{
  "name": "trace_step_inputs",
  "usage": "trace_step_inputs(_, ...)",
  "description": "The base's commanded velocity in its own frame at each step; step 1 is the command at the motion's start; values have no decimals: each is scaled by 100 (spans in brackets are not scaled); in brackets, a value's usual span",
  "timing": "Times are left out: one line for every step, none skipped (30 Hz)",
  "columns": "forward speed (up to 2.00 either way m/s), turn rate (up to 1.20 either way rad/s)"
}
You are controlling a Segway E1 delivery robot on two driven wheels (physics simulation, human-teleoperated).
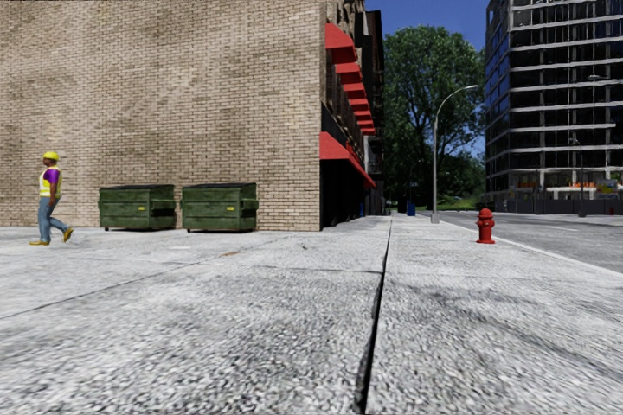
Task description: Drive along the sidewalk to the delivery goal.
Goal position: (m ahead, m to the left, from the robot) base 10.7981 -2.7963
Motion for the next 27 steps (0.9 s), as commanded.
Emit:
trace_step_inputs(136, -66)
trace_step_inputs(136, -65)
trace_step_inputs(136, -60)
trace_step_inputs(136, -60)
trace_step_inputs(136, -14)
trace_step_inputs(136, 0)
trace_step_inputs(137, 0)
trace_step_inputs(138, 0)
trace_step_inputs(138, 0)
trace_step_inputs(138, 0)
trace_step_inputs(138, 0)
trace_step_inputs(138, 0)
trace_step_inputs(138, 0)
trace_step_inputs(138, 0)
trace_step_inputs(138, 0)
trace_step_inputs(138, 0)
trace_step_inputs(138, 0)
trace_step_inputs(139, 0)
trace_step_inputs(139, 0)
trace_step_inputs(141, 0)
trace_step_inputs(146, 0)
trace_step_inputs(146, 0)
trace_step_inputs(148, 0)
trace_step_inputs(149, 0)
trace_step_inputs(149, 0)
trace_step_inputs(149, 0)
trace_step_inputs(149, 0)
